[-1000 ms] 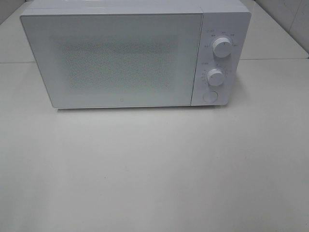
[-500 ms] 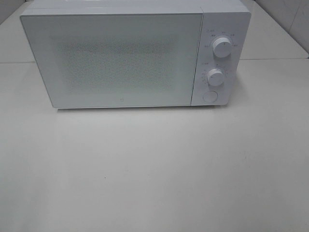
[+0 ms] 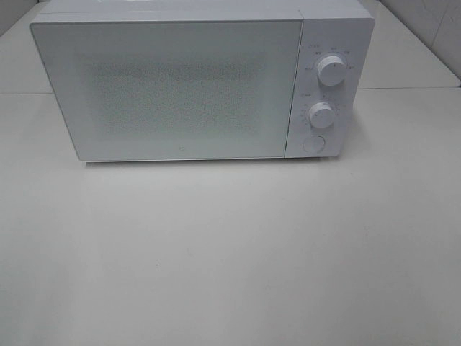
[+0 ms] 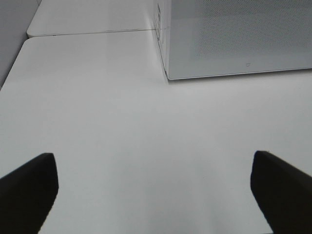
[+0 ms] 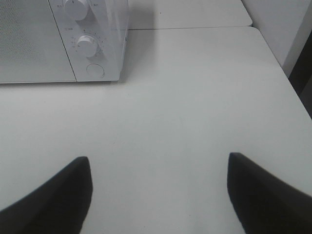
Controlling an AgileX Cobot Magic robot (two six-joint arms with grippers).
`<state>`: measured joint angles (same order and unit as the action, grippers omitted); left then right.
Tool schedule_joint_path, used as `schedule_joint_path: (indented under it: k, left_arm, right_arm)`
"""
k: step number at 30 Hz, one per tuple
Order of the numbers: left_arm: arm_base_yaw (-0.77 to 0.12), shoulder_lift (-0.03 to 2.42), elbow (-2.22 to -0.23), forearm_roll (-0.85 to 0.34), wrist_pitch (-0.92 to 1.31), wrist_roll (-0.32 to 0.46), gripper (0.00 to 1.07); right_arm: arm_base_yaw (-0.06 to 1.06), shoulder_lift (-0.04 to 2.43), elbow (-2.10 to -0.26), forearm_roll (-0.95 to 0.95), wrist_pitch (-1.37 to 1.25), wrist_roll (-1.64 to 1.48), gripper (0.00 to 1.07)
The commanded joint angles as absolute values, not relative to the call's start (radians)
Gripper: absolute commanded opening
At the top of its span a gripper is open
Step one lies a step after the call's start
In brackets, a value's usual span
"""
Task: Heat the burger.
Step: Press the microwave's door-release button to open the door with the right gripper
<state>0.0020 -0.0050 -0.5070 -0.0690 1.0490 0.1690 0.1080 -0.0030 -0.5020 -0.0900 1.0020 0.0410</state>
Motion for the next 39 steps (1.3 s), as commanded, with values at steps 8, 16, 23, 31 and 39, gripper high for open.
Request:
schedule_joint_path:
  k: [8, 16, 23, 31, 39]
  left_arm:
    - [0.003, -0.022, -0.506, -0.071, 1.048, 0.164, 1.05]
    - [0.003, -0.022, -0.506, -0.071, 1.048, 0.164, 1.05]
    - [0.003, -0.022, -0.506, -0.071, 1.048, 0.164, 1.05]
    - [0.003, -0.022, -0.506, -0.071, 1.048, 0.164, 1.05]
    - [0.003, -0.022, -0.506, -0.071, 1.048, 0.164, 1.05]
  right_arm:
    - [0.1, -0.034, -0.5, -0.087, 0.998, 0.037, 0.86]
    - [0.1, -0.034, -0.5, -0.09, 0.998, 0.042, 0.96]
    - [0.1, -0.034, -0.5, -0.099, 0.998, 0.07, 1.0]
    - [0.1, -0.034, -0.5, -0.099, 0.998, 0.069, 0.98]
    - [0.1, -0.034, -0.509, -0.1, 0.985, 0.069, 0.81]
